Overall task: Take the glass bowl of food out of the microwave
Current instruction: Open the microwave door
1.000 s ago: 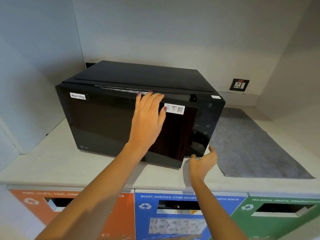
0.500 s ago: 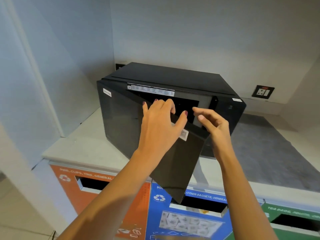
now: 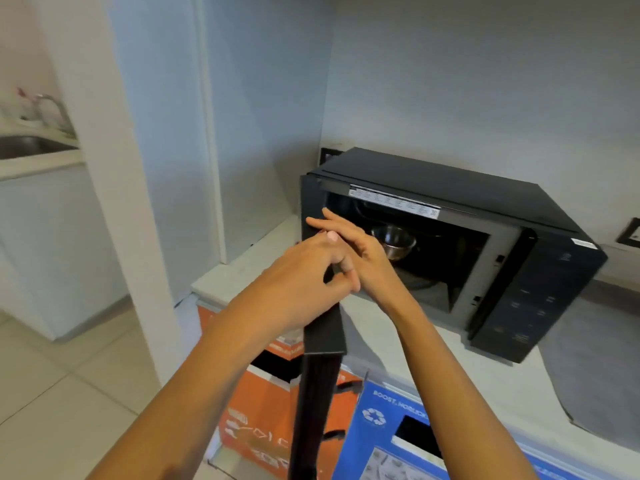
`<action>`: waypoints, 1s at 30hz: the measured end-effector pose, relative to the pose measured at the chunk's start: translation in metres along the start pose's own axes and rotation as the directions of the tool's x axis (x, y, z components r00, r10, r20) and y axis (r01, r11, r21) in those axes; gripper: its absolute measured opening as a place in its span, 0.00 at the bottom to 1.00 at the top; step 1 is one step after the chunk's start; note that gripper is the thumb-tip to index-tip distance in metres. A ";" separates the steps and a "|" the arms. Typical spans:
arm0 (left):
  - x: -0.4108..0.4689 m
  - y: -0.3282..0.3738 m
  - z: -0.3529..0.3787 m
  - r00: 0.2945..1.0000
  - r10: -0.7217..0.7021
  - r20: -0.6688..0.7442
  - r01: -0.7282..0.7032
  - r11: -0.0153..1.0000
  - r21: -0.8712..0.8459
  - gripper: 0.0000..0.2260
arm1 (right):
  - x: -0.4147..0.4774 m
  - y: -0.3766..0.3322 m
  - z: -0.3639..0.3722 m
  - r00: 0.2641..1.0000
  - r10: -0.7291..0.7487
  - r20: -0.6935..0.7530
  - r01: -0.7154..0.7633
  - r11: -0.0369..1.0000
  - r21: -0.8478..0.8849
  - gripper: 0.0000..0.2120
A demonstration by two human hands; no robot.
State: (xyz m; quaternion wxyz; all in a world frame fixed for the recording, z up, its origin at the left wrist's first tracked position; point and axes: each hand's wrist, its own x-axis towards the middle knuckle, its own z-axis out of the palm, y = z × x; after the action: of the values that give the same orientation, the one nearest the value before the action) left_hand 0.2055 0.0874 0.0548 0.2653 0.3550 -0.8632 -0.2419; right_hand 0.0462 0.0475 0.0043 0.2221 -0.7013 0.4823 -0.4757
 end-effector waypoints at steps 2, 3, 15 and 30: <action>-0.008 -0.010 -0.015 0.999 -0.014 0.038 0.013 0.999 0.039 0.08 | 0.007 -0.004 0.013 0.999 -0.043 -0.019 0.042 0.997 -0.066 0.13; -0.011 -0.015 -0.021 0.998 -0.021 0.054 0.017 0.998 0.064 0.10 | 0.010 -0.006 0.019 0.997 -0.067 -0.028 0.065 0.995 -0.082 0.13; -0.026 -0.058 -0.054 0.986 -0.165 0.000 0.139 0.828 0.543 0.35 | 0.032 -0.003 0.087 0.981 -0.192 -0.034 0.180 0.959 -0.218 0.19; -0.015 -0.085 0.006 0.798 -0.052 -0.600 0.483 0.651 0.586 0.24 | 0.042 0.018 0.105 0.968 -0.251 -0.027 0.231 0.925 -0.302 0.29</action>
State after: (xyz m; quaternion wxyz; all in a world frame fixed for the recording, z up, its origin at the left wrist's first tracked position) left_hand 0.2518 0.0462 -0.0055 0.2937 0.6106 -0.7122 0.1833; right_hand 0.1338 -0.0131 -0.0373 0.0384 -0.7647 0.4651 -0.4444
